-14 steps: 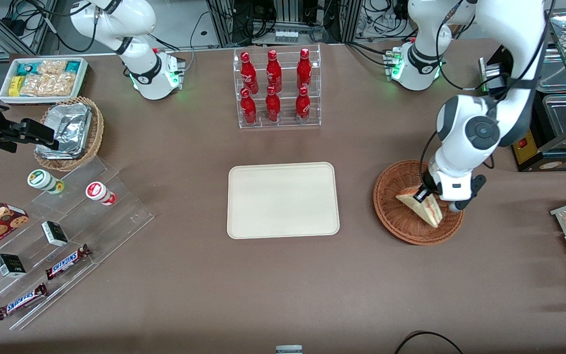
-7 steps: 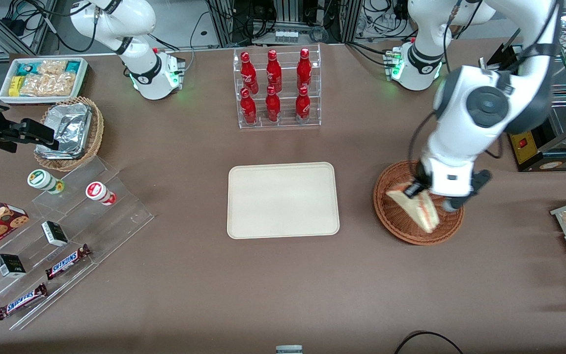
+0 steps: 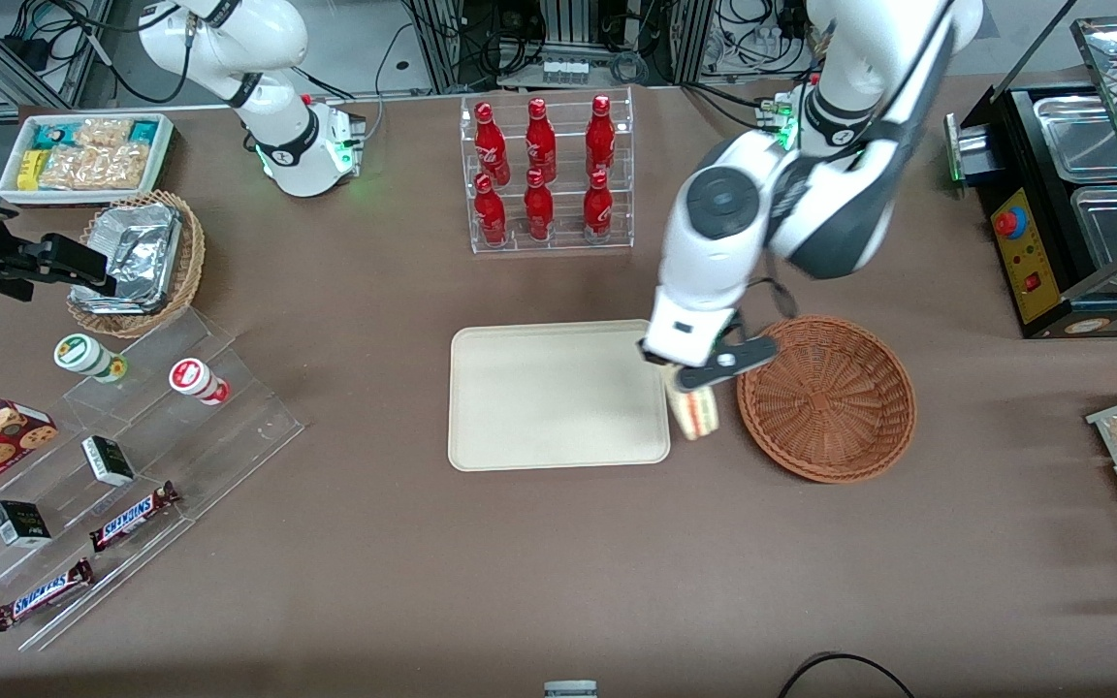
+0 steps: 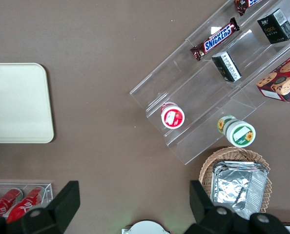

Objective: Place sandwich from basket to tray
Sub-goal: 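Lift the sandwich and carry it with the left gripper to the tray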

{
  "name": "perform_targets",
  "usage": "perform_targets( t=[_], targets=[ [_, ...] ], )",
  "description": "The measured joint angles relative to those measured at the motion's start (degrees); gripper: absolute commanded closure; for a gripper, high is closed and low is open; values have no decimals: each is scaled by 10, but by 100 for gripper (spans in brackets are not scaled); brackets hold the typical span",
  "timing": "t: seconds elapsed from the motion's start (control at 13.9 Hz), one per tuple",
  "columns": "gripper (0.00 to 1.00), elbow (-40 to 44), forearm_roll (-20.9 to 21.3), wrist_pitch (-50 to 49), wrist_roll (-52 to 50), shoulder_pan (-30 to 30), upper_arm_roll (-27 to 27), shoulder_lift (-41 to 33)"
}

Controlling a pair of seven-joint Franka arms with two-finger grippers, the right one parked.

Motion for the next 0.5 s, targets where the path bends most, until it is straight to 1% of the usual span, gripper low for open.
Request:
perform_targets(
  t=[0.29, 0.5],
  targets=[
    [100, 91, 6, 14, -4, -42, 1, 119],
    [100, 125, 7, 52, -4, -67, 1, 167]
  ],
)
